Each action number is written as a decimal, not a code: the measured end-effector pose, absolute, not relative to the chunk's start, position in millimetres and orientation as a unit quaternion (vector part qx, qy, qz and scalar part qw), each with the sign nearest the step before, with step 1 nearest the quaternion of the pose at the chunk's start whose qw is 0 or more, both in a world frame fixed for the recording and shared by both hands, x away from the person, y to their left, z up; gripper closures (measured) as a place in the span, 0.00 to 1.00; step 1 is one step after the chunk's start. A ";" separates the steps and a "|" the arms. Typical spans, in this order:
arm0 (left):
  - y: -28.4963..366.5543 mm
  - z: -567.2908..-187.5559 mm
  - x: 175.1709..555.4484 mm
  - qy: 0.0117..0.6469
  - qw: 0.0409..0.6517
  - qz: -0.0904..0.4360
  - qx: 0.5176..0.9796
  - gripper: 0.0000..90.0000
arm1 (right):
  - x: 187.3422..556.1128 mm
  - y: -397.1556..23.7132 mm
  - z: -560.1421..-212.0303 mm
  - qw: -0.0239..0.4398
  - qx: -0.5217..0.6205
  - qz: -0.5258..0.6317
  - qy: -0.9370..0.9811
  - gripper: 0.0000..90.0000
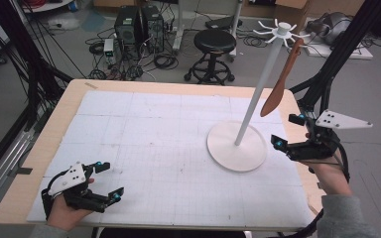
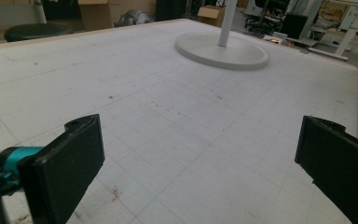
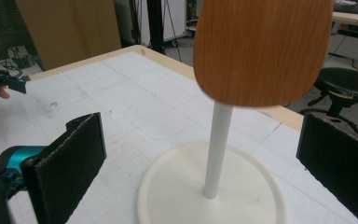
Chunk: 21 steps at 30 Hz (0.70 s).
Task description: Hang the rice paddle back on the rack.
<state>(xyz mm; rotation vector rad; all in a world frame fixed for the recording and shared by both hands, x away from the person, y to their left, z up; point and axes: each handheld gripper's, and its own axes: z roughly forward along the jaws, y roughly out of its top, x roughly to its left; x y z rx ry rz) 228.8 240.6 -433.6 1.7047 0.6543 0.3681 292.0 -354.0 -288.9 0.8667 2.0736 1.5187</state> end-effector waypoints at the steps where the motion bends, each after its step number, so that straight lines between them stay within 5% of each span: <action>1: 240.7 -433.6 228.8 0.282 0.597 0.158 0.734 0.02 | 290.9 -354.0 -294.7 0.212 0.315 0.549 0.745 0.00; 21: 243.7 -433.1 228.4 0.288 0.603 0.157 0.727 0.02 | 269.6 -339.3 -362.6 0.219 0.334 0.574 0.715 0.00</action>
